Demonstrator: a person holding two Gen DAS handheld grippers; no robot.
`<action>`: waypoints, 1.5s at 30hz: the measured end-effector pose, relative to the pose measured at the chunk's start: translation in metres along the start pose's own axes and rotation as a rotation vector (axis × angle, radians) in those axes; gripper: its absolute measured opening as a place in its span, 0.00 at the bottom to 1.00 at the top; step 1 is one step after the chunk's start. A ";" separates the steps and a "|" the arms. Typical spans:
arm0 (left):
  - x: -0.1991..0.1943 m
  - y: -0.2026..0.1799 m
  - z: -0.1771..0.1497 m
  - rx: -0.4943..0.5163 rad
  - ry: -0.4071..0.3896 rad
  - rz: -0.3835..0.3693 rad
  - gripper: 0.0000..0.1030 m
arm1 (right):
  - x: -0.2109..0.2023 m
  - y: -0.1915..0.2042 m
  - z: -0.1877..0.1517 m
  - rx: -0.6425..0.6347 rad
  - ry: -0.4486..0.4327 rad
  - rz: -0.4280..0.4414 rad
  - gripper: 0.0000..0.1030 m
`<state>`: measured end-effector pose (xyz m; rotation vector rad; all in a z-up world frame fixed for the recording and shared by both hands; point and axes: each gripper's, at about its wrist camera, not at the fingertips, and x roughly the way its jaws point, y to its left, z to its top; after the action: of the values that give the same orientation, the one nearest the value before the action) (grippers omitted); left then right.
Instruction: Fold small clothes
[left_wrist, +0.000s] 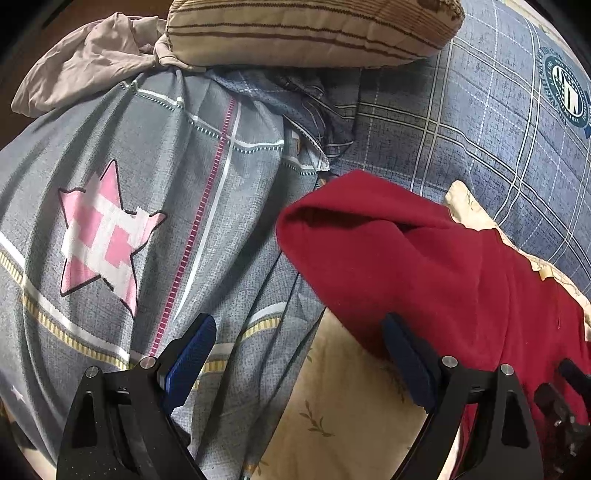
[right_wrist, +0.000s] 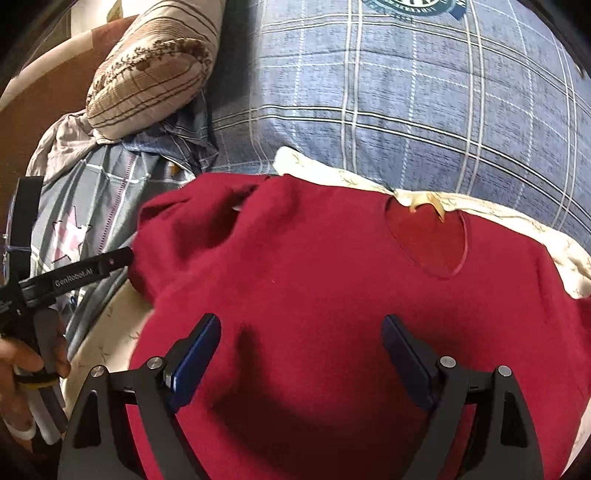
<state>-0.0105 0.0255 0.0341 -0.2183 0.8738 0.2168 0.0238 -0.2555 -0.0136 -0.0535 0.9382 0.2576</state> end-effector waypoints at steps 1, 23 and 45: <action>-0.002 0.001 0.000 -0.006 -0.005 -0.004 0.88 | 0.002 0.000 -0.001 -0.001 0.001 0.002 0.87; 0.029 0.001 0.006 -0.037 0.052 0.036 0.88 | 0.033 0.085 0.090 -0.228 -0.048 0.096 0.83; 0.047 0.001 0.013 -0.036 0.081 0.081 0.89 | 0.075 0.123 0.136 -0.418 -0.026 0.021 0.10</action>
<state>0.0284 0.0350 0.0056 -0.2265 0.9607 0.3004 0.1436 -0.1008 0.0150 -0.4243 0.8466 0.4700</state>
